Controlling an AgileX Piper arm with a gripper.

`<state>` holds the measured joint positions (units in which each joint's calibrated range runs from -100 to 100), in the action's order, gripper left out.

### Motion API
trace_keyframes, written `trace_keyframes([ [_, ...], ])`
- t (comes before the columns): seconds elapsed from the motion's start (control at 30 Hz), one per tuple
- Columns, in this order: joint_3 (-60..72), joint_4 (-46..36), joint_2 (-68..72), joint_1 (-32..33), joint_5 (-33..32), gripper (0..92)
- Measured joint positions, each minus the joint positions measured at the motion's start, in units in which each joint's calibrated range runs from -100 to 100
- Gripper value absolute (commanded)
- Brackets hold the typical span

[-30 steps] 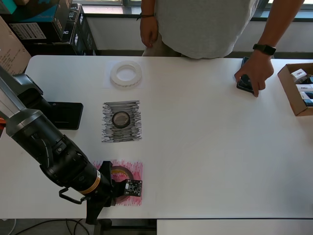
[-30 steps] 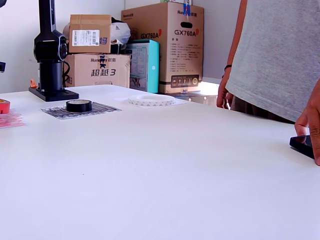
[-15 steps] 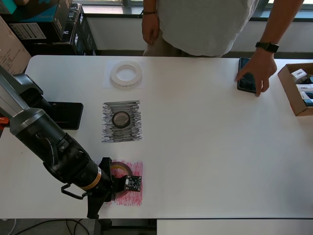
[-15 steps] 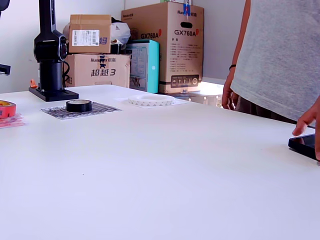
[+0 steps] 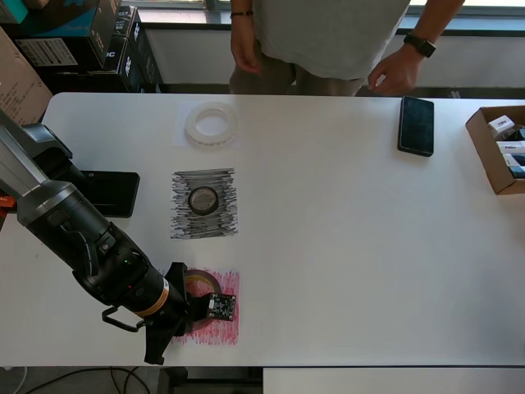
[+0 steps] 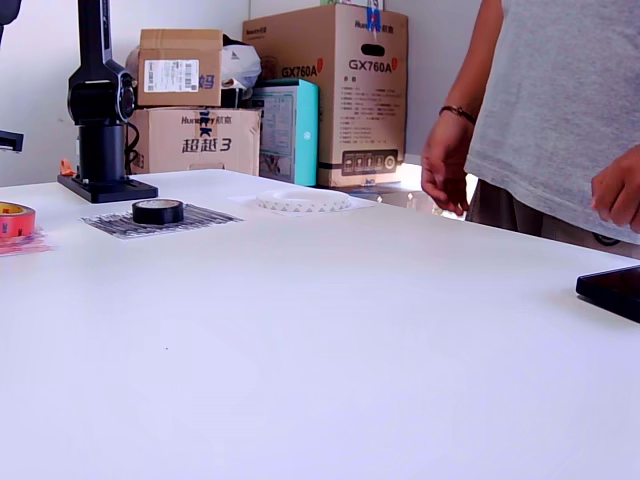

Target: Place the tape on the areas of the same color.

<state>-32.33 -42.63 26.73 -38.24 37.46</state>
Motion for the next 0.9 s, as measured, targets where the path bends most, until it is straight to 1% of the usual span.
trace_keyframes([
  [0.17,0.0,2.1,0.4,0.0,0.0,0.0],
  [0.63,0.0,2.9,2.3,0.0,0.0,1.2],
  [0.7,0.0,3.1,2.3,0.0,0.0,5.6],
  [0.77,0.0,3.2,2.3,0.0,0.0,13.9],
  [0.9,0.0,3.4,2.3,0.0,0.0,37.4],
])
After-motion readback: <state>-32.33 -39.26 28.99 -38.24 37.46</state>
